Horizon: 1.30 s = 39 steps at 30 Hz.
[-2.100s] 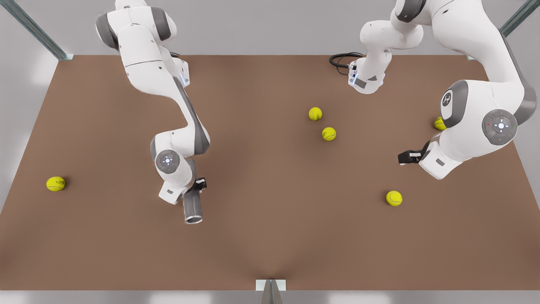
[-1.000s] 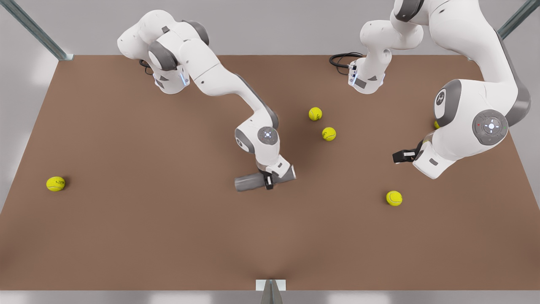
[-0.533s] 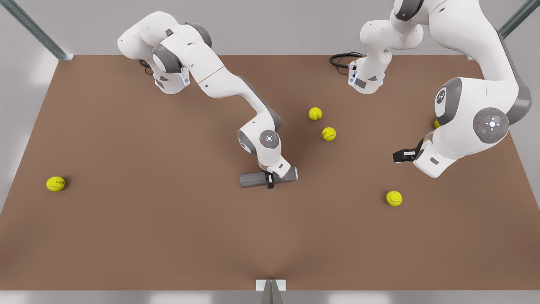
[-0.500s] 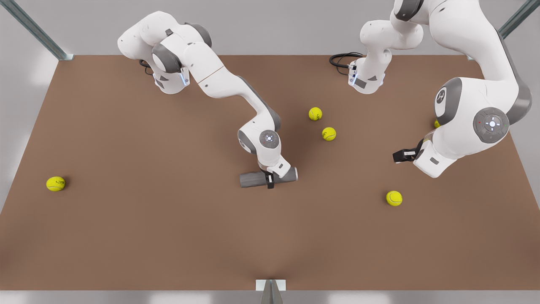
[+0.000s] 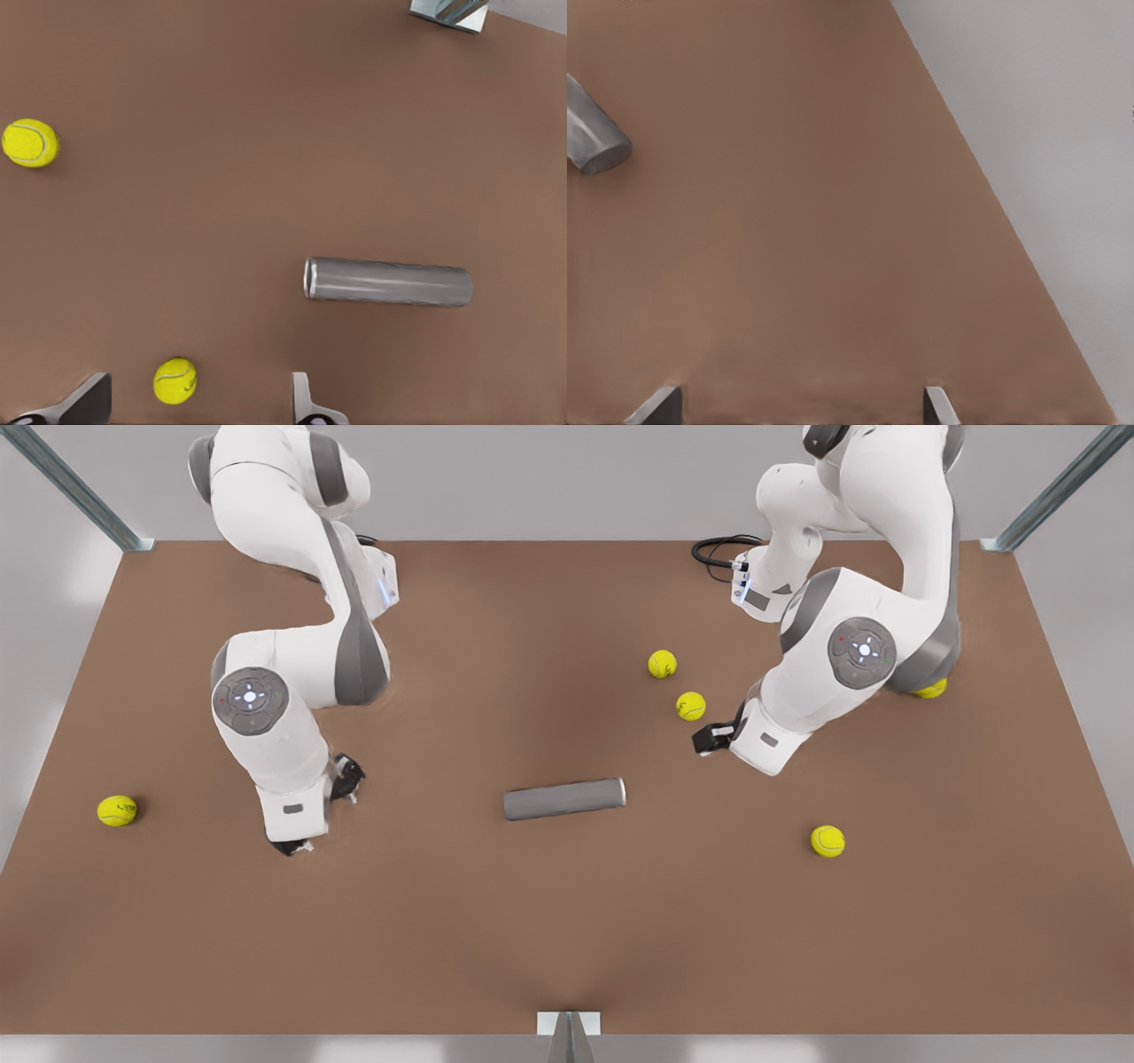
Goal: Put the tennis tube upright
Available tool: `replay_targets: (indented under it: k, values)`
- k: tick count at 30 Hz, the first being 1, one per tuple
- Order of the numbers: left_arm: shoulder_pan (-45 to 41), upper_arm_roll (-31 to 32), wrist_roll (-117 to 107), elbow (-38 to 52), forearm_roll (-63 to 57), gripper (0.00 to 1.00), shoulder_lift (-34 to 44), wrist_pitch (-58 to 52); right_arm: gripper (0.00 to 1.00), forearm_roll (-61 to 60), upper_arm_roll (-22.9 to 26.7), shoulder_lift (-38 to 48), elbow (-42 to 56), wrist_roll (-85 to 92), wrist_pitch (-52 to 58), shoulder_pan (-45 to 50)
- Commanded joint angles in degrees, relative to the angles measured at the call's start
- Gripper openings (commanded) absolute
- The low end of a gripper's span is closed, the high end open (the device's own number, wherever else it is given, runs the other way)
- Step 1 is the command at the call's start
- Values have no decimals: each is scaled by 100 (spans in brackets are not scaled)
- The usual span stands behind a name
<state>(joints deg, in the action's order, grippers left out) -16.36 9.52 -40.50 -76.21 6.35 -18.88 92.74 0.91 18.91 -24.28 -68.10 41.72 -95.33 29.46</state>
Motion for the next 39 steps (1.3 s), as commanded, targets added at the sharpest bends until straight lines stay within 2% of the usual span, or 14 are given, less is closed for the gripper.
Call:
replay_targets:
  k: [1,3,6,10,17,19,23,34,39]
  values:
    - [-289,6,-8033,10,50,100,-212,1185,100,173,-2,511,-71,-3732,2097,-177]
    - [-482,6,-9695,19,24,100,-537,1554,100,103,-54,1056,-353,-3741,2098,-423]
    - [-728,-3,-11075,45,-512,100,-897,2116,100,155,-89,1399,-599,-3785,2141,-582]
    - [-1001,-12,-12183,361,-538,100,-1372,2503,100,146,-63,837,-555,-4092,2511,-661]
    - [-1414,-21,-12122,739,-556,100,-2067,3136,100,111,-72,837,-476,-4339,2555,-802]
    - [-1625,-12,-12051,739,-995,100,-2198,3268,100,111,-72,846,-476,-4330,2555,-793]
    - [-1924,-12,-12051,643,-1250,100,-2348,3189,100,85,-72,837,-476,-4321,2555,-793]
    - [-1950,-12,-12051,520,-1391,100,-3033,2996,100,32,-72,837,-485,-4312,2555,-793]
    - [-2188,-12,-12051,361,-1409,100,-3060,3031,100,32,-72,811,-485,-4321,2555,-793]
